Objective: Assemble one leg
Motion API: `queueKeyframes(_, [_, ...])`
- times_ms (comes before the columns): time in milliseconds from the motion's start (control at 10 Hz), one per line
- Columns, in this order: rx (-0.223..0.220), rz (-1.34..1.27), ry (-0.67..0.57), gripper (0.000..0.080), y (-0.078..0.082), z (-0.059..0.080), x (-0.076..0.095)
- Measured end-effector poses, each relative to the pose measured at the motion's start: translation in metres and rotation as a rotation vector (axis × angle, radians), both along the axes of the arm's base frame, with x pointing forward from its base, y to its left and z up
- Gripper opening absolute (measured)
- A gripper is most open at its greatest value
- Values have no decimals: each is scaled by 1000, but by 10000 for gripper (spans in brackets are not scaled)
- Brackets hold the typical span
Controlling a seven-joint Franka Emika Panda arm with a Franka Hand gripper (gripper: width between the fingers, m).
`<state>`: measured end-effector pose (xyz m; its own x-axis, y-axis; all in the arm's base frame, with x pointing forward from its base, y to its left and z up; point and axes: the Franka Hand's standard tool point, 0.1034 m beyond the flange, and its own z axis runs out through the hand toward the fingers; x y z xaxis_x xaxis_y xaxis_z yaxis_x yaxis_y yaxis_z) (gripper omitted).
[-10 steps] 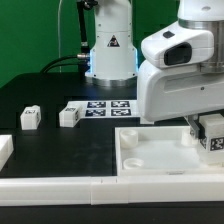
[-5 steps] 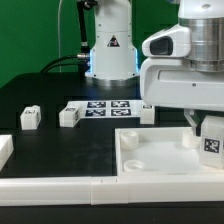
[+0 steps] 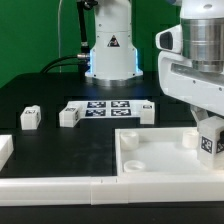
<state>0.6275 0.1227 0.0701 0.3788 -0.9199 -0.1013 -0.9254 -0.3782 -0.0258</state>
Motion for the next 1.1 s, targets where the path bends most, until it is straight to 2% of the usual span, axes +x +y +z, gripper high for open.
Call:
queueKeyframes(100, [0, 15, -2, 291, 0, 0, 0])
queueKeyframes(200, [1, 60, -6, 375, 0, 0, 0])
queueKeyframes(300, [1, 65, -6, 375, 0, 0, 0])
queueKeyframes(400, [0, 151, -15, 559, 0, 0, 0])
queueKeyframes(500, [3, 304, -31, 630, 1, 0, 0])
queueKeyframes(800, [12, 813, -73, 649, -2, -1, -2])
queueKeyframes(1100, [4, 1157, -99, 649, 1, -2, -3])
